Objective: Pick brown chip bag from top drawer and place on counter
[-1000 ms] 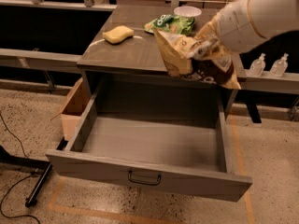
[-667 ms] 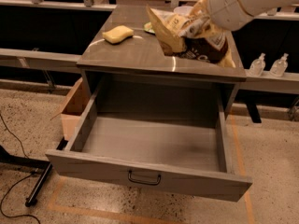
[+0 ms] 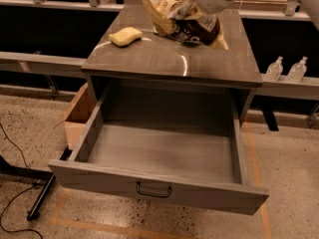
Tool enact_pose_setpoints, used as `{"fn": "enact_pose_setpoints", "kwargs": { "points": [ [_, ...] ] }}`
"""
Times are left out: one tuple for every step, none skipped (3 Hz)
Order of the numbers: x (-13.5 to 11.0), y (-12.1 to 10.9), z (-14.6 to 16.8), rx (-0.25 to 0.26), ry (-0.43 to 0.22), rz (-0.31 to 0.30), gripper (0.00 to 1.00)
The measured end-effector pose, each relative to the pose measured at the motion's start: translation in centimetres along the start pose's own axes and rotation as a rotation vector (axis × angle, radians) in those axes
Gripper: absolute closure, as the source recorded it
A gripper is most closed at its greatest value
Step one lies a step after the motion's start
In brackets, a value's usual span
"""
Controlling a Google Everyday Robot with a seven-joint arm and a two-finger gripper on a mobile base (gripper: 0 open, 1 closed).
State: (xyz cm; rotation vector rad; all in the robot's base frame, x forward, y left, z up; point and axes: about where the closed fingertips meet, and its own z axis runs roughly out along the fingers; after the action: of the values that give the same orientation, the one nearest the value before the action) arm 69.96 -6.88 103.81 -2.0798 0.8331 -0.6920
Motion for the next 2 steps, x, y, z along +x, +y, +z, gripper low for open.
{"fn": "enact_pose_setpoints", "kwargs": {
  "points": [
    [0.9, -0.8, 3.9, -0.004, -0.009, 0.011, 1.0],
    [0.1, -0.9, 7.7, -0.027, -0.052, 0.003, 0.82]
  ]
}}
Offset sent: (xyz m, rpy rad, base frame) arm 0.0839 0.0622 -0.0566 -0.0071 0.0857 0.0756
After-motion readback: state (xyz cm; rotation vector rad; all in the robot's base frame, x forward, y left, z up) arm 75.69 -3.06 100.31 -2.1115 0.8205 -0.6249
